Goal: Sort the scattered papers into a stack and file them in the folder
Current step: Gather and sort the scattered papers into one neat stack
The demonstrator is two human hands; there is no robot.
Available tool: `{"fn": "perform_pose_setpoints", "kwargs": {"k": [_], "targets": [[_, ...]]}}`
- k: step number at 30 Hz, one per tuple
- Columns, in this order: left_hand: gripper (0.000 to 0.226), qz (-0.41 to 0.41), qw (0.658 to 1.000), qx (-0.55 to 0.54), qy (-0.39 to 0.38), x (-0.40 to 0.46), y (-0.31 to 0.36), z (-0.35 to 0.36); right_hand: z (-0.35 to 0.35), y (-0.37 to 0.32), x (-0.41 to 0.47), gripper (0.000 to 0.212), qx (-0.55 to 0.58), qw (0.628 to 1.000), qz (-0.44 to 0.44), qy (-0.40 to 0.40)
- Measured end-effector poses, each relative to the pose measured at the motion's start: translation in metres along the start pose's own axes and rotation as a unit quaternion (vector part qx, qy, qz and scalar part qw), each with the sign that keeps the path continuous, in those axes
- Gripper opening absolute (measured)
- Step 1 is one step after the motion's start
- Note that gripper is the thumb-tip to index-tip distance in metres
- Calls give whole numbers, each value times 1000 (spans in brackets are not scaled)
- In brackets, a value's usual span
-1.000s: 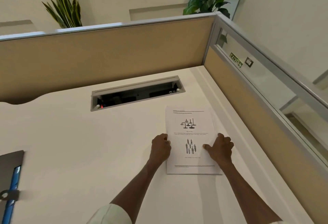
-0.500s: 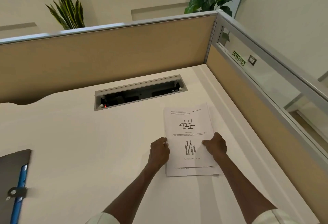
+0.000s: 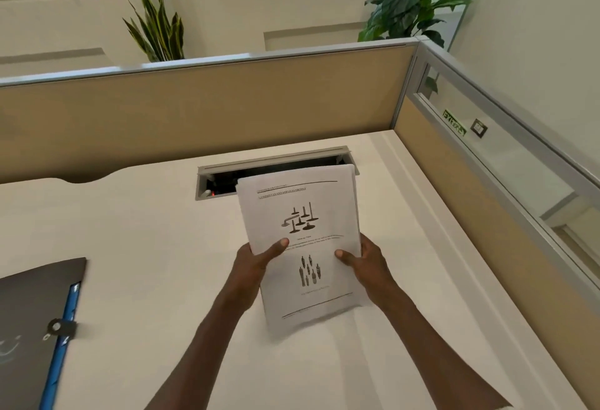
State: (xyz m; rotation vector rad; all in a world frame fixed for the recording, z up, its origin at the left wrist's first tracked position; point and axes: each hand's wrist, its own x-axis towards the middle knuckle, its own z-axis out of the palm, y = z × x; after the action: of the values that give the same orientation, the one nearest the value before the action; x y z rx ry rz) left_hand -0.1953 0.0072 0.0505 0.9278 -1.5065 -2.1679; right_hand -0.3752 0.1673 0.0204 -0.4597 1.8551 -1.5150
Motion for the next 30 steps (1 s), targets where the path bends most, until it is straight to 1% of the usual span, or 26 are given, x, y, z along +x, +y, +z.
{"fn": "perform_pose_setpoints", "kwargs": {"k": [3,5,7,9,13,16,21,23,27,30], "targets": [[38,87,992,47,83,-16,20,-5,20,-22,-4,33,21,998,-52,-6],[37,137,982,59,119,-26,30,-11,30,-35,-7,31,20,996,-89,-13],[39,160,973,76,146,-36,33,-20,39,-42,-12,28,4,993,-114,-26],[42,160,969,92,165,-44,28,-30,46,-39,-15,28,0,992,-117,-43],[41,122,972,114,165,-54,7,-41,55,-25,-22,38,-10,995,-88,-51],[37,108,971,121,175,-58,-2,-40,59,-20,-23,34,-17,996,-79,-44],[37,122,969,114,184,-61,2,-41,62,-28,-22,34,-4,994,-93,-50],[38,122,969,119,179,-62,2,-45,63,-28,-23,34,5,994,-91,-54],[36,91,972,148,156,-66,-13,-49,67,-12,-29,36,-14,996,-55,-63],[40,89,974,141,156,-68,-18,-51,66,-8,-31,37,-7,996,-56,-66]]}}
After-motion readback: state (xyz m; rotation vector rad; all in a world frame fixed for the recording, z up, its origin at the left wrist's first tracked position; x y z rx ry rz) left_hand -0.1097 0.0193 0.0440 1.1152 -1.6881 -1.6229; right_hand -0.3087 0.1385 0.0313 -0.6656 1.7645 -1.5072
